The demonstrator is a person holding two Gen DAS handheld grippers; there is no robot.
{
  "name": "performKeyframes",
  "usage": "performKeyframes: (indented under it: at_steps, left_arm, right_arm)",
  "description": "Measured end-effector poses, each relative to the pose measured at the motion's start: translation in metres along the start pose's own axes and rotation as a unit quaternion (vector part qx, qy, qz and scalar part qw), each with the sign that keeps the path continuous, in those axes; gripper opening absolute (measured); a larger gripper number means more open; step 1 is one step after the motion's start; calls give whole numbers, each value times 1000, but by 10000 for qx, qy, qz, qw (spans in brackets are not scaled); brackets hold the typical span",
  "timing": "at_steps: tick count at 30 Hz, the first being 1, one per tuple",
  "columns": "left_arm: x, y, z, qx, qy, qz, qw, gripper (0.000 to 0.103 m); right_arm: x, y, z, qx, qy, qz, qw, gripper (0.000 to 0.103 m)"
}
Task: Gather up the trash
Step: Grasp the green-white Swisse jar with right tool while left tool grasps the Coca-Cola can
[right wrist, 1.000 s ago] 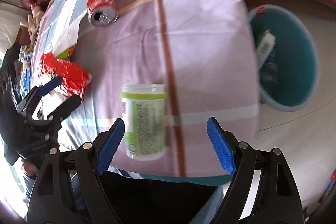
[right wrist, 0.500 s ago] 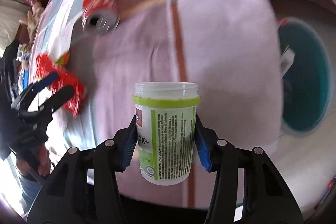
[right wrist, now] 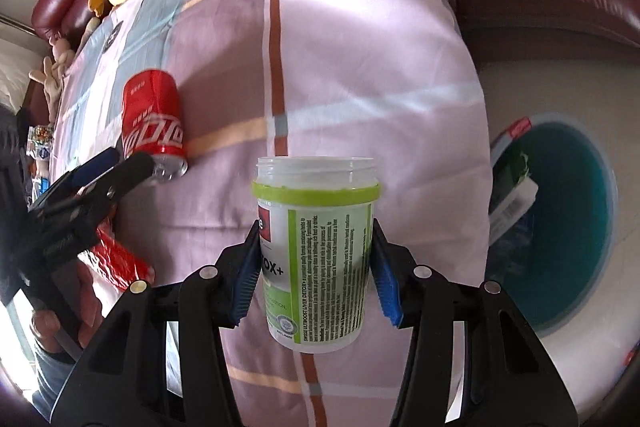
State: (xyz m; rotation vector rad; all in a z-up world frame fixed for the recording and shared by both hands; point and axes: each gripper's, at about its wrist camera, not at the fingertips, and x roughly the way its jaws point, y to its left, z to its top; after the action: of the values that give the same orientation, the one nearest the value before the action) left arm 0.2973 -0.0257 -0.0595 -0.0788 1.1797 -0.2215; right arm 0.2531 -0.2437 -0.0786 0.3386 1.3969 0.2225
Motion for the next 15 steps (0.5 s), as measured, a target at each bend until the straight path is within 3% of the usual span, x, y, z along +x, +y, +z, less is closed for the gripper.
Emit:
performKeyframes:
  at_steps: [2,5,15]
  left_arm:
    - [11,-3,5,-61,41,99,9999,92]
    - [25,-4,7,-105,203,109,9997,70]
    - [14,-15,-9,347,1,311,9989,63]
  right_arm:
    - [3,-2,3,9,-8,13,10000,48]
    - [4,-9,4,39,29,71,10000,48]
    - [-2,-13,-4,23,-51,256,9997,48]
